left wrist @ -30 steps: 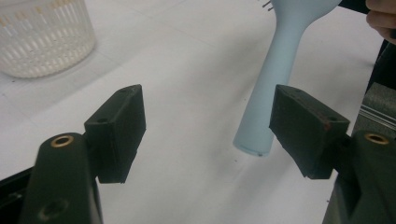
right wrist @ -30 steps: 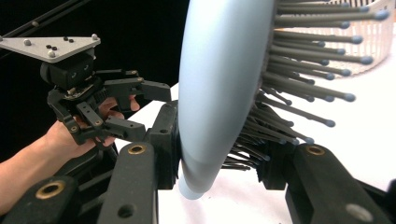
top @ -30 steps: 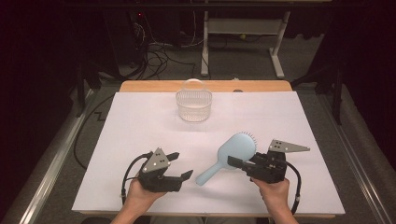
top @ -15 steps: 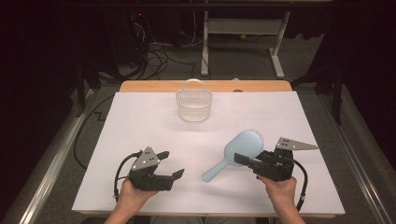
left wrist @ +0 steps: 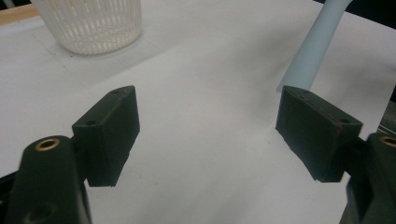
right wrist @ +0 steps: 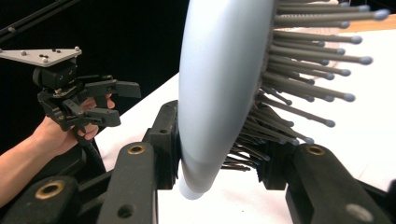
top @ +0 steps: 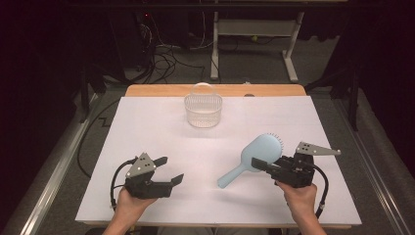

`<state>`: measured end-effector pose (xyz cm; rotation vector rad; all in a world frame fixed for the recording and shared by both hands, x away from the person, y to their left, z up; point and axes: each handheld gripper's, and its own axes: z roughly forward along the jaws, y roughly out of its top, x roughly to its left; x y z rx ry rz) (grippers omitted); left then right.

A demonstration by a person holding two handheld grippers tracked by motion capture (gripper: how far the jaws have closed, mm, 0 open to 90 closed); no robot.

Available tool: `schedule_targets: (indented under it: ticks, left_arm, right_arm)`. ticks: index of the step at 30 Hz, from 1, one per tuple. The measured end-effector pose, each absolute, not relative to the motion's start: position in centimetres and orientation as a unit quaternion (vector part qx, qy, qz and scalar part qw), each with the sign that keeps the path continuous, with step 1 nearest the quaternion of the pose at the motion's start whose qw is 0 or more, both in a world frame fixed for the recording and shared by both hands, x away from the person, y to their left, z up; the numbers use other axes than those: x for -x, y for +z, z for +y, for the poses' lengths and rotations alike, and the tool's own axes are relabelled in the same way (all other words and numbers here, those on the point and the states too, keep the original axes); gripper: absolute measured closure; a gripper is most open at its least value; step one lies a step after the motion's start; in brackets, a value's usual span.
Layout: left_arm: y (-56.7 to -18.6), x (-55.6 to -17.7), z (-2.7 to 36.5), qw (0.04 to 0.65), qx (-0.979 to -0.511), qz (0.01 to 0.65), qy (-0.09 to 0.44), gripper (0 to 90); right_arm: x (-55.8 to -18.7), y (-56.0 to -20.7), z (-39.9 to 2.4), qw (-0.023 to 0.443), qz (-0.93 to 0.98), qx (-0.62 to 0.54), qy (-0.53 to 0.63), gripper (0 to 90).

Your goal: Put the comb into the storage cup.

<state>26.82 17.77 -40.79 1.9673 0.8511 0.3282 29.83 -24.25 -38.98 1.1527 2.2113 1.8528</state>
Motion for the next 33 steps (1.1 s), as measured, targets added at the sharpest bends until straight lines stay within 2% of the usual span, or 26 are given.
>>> schedule_targets:
  ticks: [6, 8, 15, 16, 33]
  left_arm:
    - [-40.8, -26.9, 18.6, 0.473, -0.794, 0.357, 0.136, 21.0]
    - [-40.9, -27.0, 18.9, 0.475, -0.792, 0.361, 0.13, 16.5]
    - [-41.2, -27.2, 20.3, 0.476, -0.782, 0.378, 0.136, 16.3]
    - [-41.3, -27.2, 20.5, 0.476, -0.781, 0.381, 0.136, 14.1]
    - [-42.6, -27.1, 23.6, 0.479, -0.748, 0.423, 0.178, 13.9]
  right_arm:
    - [-30.0, -38.9, -24.7, 0.021, 0.711, -0.378, 0.593, 58.9]
    - [-30.1, -38.8, -24.9, 0.023, 0.71, -0.379, 0.593, 59.0]
    - [-30.2, -38.5, -25.5, 0.029, 0.707, -0.386, 0.592, 58.9]
    - [-30.2, -38.5, -25.6, 0.03, 0.706, -0.388, 0.592, 58.9]
    - [-31.0, -37.8, -26.7, 0.046, 0.705, -0.405, 0.58, 58.9]
